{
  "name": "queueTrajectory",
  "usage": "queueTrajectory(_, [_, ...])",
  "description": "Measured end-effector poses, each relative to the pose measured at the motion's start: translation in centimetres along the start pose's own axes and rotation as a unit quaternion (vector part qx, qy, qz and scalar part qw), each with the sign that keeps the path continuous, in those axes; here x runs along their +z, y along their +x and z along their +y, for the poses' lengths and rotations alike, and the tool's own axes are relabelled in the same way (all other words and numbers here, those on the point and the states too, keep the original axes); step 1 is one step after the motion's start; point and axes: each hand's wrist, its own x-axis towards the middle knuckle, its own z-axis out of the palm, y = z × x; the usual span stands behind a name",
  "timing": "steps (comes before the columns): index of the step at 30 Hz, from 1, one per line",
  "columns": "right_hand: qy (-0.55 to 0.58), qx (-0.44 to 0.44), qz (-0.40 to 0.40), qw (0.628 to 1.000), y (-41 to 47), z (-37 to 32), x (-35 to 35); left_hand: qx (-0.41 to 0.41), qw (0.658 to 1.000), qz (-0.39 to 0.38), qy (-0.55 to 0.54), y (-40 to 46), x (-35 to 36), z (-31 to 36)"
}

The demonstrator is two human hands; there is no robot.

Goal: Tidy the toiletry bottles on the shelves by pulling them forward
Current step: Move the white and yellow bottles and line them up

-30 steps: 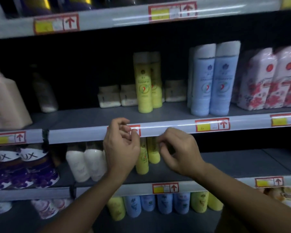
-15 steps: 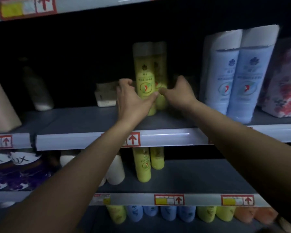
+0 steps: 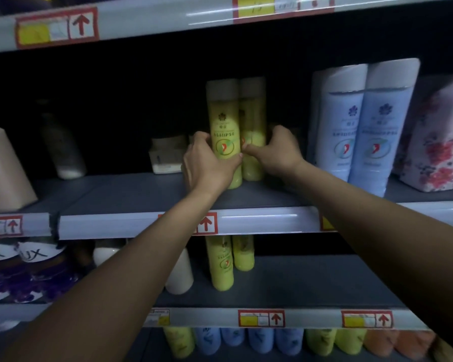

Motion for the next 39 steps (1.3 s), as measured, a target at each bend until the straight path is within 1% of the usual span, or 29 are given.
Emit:
queueTrajectory(3, [-0.007,-0.018,0.019,1.000,-1.1,0.2,-0.7,-0.001,1.000,0.012,-0.008,-0.8,-0.9,0.3])
queueTrajectory(6, [0.021,-0.055,0.033,0.998,-2.7,0.7,-1.3,0.013,0.999,0.038,-0.021,-2.1,-1.8,0.4])
queueTrajectory(10, [0.055,-0.120,0.071,0.989,-5.6,0.4,-2.3,0.063,0.994,0.076,-0.046,-4.3,-3.1,0.7])
queueTrajectory(14, [0.079,-0.166,0.107,0.977,-8.3,-0.6,-4.1,0.115,0.983,0.113,-0.083,-6.4,-5.1,1.8])
queueTrajectory(16, [0.086,-0.180,0.115,0.973,-9.7,-1.0,-5.1,0.129,0.980,0.119,-0.093,-7.5,-6.3,2.5])
queueTrajectory(19, [0.104,-0.189,0.107,0.971,-12.2,-1.1,-6.5,0.136,0.979,0.118,-0.096,-9.4,-7.7,2.9])
queueTrajectory(23, [0.154,-0.173,0.079,0.970,-15.6,0.0,-7.1,0.131,0.983,0.100,-0.087,-12.4,-8.6,2.0])
queueTrajectory(28, [0.136,-0.144,0.054,0.979,-19.7,3.0,-6.3,0.108,0.989,0.074,-0.072,-16.3,-8.0,-0.5])
queueTrajectory(32, [0.152,-0.108,0.003,0.983,-22.4,5.3,-5.1,0.101,0.993,0.044,-0.050,-19.2,-7.0,-2.6])
queueTrajectory(36, [0.091,-0.106,-0.013,0.990,-24.4,7.8,-4.2,0.065,0.997,-0.002,-0.049,-21.8,-5.7,-4.6])
queueTrajectory(39, [0.062,-0.082,-0.045,0.994,-25.3,9.7,-3.5,0.021,0.998,-0.035,-0.054,-23.5,-4.6,-6.1])
